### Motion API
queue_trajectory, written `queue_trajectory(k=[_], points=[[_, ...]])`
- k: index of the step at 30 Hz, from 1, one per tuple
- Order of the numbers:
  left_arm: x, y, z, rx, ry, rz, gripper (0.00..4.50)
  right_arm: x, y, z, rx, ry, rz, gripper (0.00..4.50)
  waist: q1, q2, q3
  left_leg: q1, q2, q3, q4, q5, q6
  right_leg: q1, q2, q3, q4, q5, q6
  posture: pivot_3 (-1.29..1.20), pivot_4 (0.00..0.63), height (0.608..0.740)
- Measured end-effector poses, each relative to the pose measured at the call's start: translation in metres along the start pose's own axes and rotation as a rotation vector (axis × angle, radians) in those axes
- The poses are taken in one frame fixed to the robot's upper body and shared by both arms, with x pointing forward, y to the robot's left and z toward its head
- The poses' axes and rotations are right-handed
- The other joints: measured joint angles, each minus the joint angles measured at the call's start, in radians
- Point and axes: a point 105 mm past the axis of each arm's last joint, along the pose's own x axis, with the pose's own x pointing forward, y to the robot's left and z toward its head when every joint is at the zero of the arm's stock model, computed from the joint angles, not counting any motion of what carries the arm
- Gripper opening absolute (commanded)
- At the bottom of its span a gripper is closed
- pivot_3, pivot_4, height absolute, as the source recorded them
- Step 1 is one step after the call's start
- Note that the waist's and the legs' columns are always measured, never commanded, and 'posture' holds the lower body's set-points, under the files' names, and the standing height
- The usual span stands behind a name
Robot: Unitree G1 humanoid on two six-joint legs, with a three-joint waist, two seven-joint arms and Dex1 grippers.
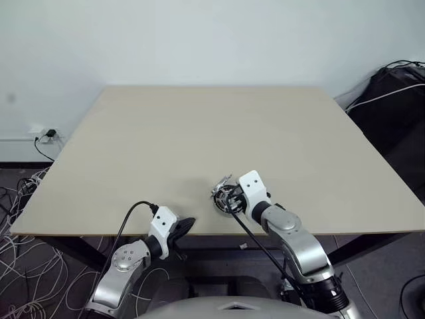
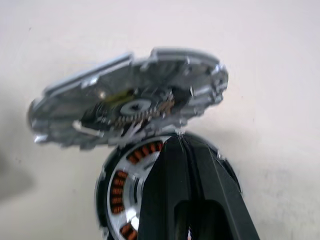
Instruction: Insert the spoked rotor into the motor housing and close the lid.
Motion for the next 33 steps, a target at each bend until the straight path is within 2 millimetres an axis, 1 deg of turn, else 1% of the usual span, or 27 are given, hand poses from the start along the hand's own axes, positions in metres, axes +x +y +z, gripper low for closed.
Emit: queue_trajectory(k=[4,7,11,15,17,20,22,24,26,31,33], points=[[0.0,0.0,0.0,0.0,0.0,0.001,0.0,0.009,0.002,-0.022,0.0,0.073,0.006,0.05,0.001,0.0,0.0,0.0,0.0,0.0,0.0,0.0,0.0,0.0,0.0,0.0,0.0,0.0,0.0,0.0,0.0,0.74],[0.0,0.0,0.0,-0.001,0.0,0.005,0.0,0.011,0.003,-0.023,-0.006,0.075,0.013,0.05,-0.001,-0.001,-0.001,0.001,0.0,0.0,0.0,0.0,0.0,0.001,0.0,0.0,0.0,0.0,0.0,0.0,0.0,0.74],[-0.002,-0.001,0.001,0.0,-0.005,0.006,0.0,0.01,0.002,-0.024,-0.007,0.078,0.02,0.05,0.001,-0.001,-0.002,0.002,0.0,0.0,0.0,0.0,0.0,0.002,0.0,0.0,0.0,0.0,0.0,0.0,0.0,0.74],[-0.002,-0.001,0.001,0.0,-0.005,0.006,0.0,0.001,-0.004,-0.018,-0.057,0.072,0.066,0.05,0.002,0.001,0.0,0.0,0.0,0.0,0.0,0.0,0.0,0.001,0.0,0.0,0.0,0.0,0.0,0.0,0.0,0.74],[-0.001,-0.001,0.001,0.0,-0.006,0.006,0.0,-0.005,-0.011,-0.008,-0.109,0.053,0.082,0.05,0.002,0.001,0.001,-0.001,0.0,0.0,0.0,0.0,0.0,-0.001,0.0,0.0,0.0,0.0,0.0,0.0,0.0,0.74],[0.001,-0.001,0.005,0.005,-0.016,0.003,0.0,-0.016,-0.024,0.011,-0.268,0.043,0.131,0.05,0.002,0.002,0.001,-0.001,0.0,0.0,0.0,0.0,0.001,-0.001,0.0,0.0,-0.001,0.0,0.0,0.0,0.0,0.74],[0.001,-0.001,0.005,0.005,-0.018,0.002,0.0,-0.021,-0.029,0.018,-0.344,0.049,0.158,0.05,0.005,0.001,0.002,-0.001,0.0,-0.001,0.0,0.0,0.001,-0.001,0.0,-0.001,-0.001,0.0,0.0,0.0,0.0,0.74],[0.002,-0.002,0.006,0.004,-0.023,0.001,0.0,-0.025,-0.028,0.017,-0.399,0.071,0.202,0.44,0.008,0.0,0.002,-0.002,0.0,-0.001,0.0,0.0,0.001,-0.001,-0.001,-0.001,-0.001,0.0,-0.001,0.0,0.0,0.74],[0.003,-0.002,0.007,0.005,-0.028,0.0,0.0,-0.029,-0.025,0.012,-0.448,0.106,0.258,0.97,0.011,0.0,0.002,-0.002,0.0,-0.001,0.0,0.0,0.001,-0.001,-0.001,-0.001,-0.001,0.0,-0.001,0.0,0.0,0.74],[0.003,-0.001,0.008,0.005,-0.029,0.001,0.0,-0.036,-0.023,0.004,-0.587,0.18,0.37,2.62,0.015,-0.003,0.004,-0.002,0.0,-0.001,0.001,0.0,0.001,-0.001,-0.001,-0.001,-0.001,0.0,-0.001,0.0,0.0,0.74],[0.003,-0.001,0.008,0.005,-0.029,0.002,0.0,-0.038,-0.02,0.002,-0.621,0.194,0.408,2.62,0.018,-0.004,0.005,-0.003,0.0,-0.001,0.001,0.0,0.001,-0.001,-0.001,-0.001,-0.001,0.0,-0.001,0.0,0.0,0.74]])
